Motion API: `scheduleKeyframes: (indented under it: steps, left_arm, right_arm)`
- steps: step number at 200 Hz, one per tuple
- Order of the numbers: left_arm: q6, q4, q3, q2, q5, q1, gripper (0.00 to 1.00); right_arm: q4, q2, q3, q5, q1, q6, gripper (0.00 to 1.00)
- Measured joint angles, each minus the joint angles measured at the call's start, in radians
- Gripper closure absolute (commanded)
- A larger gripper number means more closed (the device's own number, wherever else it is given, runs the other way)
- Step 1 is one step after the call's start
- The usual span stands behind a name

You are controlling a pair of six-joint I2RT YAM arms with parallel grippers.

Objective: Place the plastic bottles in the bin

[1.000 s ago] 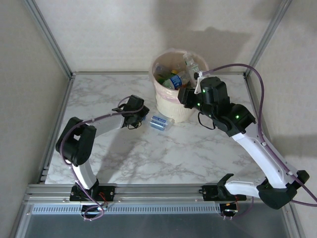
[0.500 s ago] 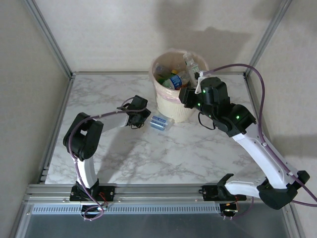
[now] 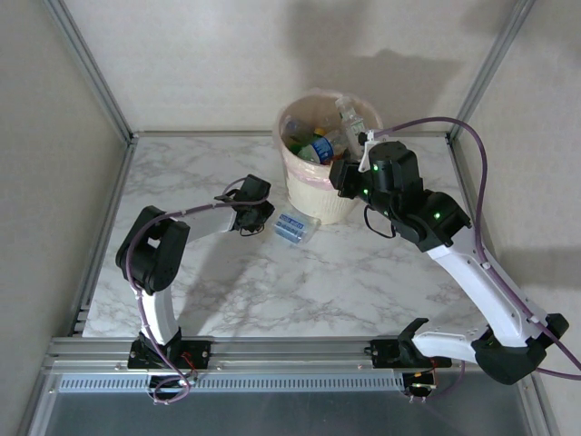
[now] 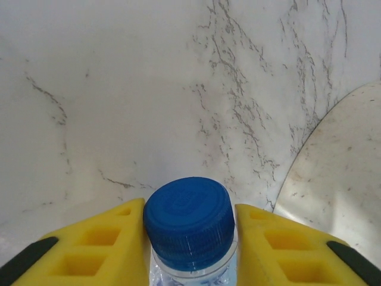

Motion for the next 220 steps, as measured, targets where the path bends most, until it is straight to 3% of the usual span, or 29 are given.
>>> scheduleKeyframes:
  steps: [37, 84, 108, 114, 119, 126, 167, 220]
  left_arm:
    - [0.028, 0.0, -0.042, -0.047, 0.0, 0.0, 0.76]
    - [0.089, -0.004, -0.144, -0.288, 0.029, 0.013, 0.76]
    - [0.138, -0.004, -0.146, -0.407, 0.07, 0.023, 0.77]
    - [0.152, -0.007, -0.146, -0.433, 0.084, 0.027, 0.77]
    - [0.163, -0.011, -0.146, -0.452, 0.093, 0.03, 0.77]
    - [0.179, -0.018, -0.146, -0.479, 0.108, 0.036, 0.77]
    - [0.294, -0.098, -0.085, -0.591, 0.178, 0.071, 0.75]
    - [0.456, -0.179, 0.156, -0.611, 0.291, 0.08, 0.76]
  right_arm:
    - [0.0, -0.013, 0.0, 0.0, 0.0, 0.003, 0.75]
    - [0.009, -0.027, -0.002, -0.053, 0.002, 0.019, 0.67]
    - [0.029, -0.021, -0.01, -0.133, 0.002, 0.024, 0.52]
    - [0.034, -0.014, -0.011, -0.16, 0.002, 0.028, 0.44]
    - [0.039, -0.008, -0.013, -0.184, 0.002, 0.029, 0.31]
    - [0.047, 0.002, -0.015, -0.218, 0.003, 0.028, 0.25]
    - [0.06, 0.036, -0.029, -0.321, 0.013, 0.027, 0.18]
    - [0.066, 0.092, -0.021, -0.405, 0.025, 0.022, 0.14]
